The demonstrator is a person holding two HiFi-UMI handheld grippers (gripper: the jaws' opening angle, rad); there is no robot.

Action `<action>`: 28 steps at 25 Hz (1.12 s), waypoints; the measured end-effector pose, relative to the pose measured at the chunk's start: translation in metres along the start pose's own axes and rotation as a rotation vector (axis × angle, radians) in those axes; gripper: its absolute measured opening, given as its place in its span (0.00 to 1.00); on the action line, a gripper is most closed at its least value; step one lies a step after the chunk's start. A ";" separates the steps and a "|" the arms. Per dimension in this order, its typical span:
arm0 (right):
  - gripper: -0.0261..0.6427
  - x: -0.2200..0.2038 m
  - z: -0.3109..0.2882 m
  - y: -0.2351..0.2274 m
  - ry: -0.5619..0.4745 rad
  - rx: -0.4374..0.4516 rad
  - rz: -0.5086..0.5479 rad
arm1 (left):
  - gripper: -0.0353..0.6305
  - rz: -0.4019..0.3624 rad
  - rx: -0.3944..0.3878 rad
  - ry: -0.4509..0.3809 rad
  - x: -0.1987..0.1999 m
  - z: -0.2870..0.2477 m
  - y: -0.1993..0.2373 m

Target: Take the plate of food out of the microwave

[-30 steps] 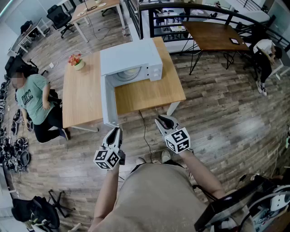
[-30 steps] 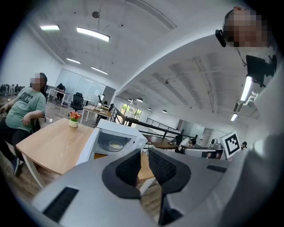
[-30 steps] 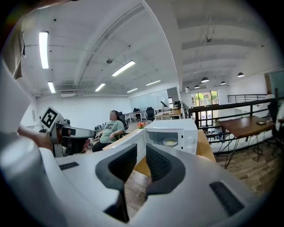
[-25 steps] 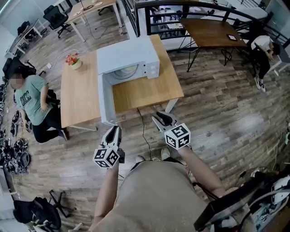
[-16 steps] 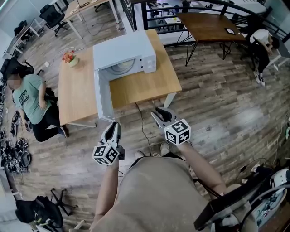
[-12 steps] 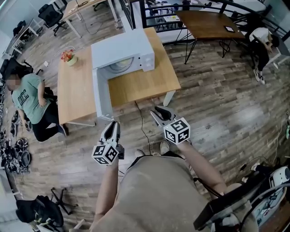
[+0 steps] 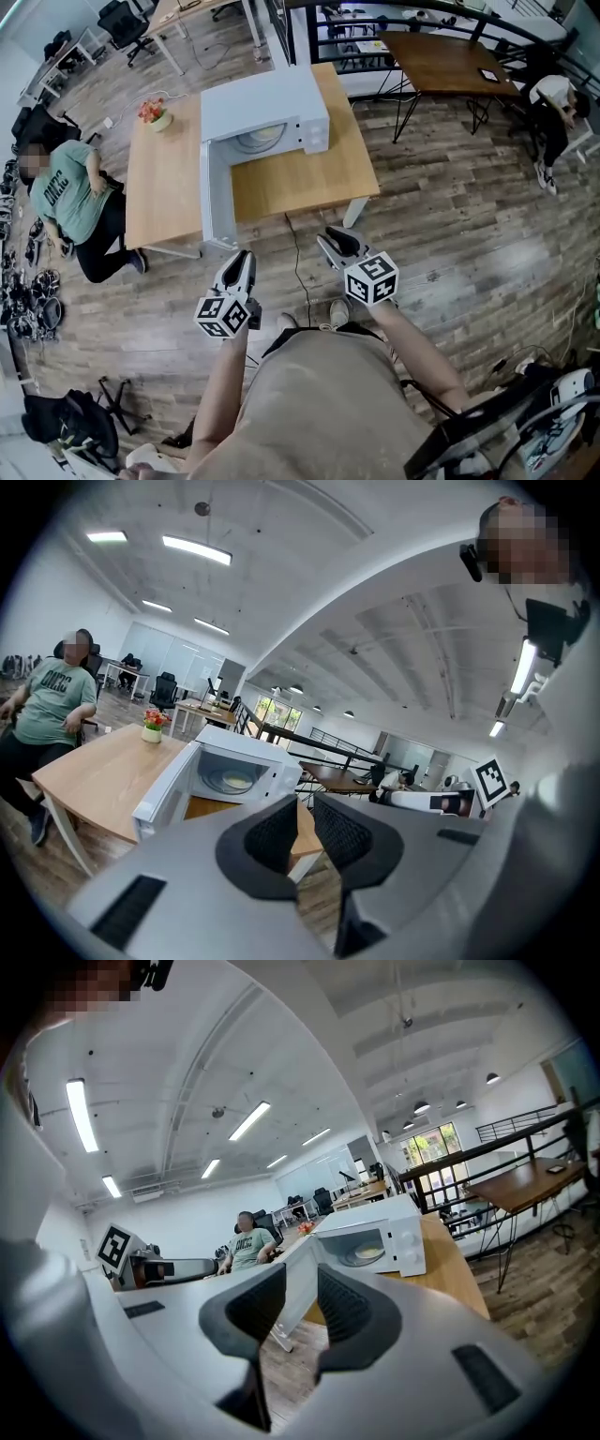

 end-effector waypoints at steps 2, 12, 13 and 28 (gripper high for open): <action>0.17 0.001 0.002 -0.005 -0.004 0.008 -0.009 | 0.14 -0.003 0.003 -0.003 -0.001 -0.004 -0.004; 0.17 0.014 0.003 -0.031 -0.010 0.067 -0.039 | 0.14 -0.003 0.052 -0.020 -0.003 -0.020 -0.029; 0.17 0.015 0.003 -0.033 -0.009 0.073 -0.040 | 0.14 -0.001 0.058 -0.025 -0.003 -0.021 -0.032; 0.17 0.031 -0.009 -0.045 -0.006 0.138 -0.012 | 0.08 0.001 0.125 -0.067 -0.004 -0.025 -0.053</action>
Point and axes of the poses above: the fingertips, and each gripper's own axes: z backward along the fingers, y to its left, x out of its top, the point moved 10 cm from there along z, backward along the fingers, and after that the axes turned 4 degrees about y, right-handed, at the moved point
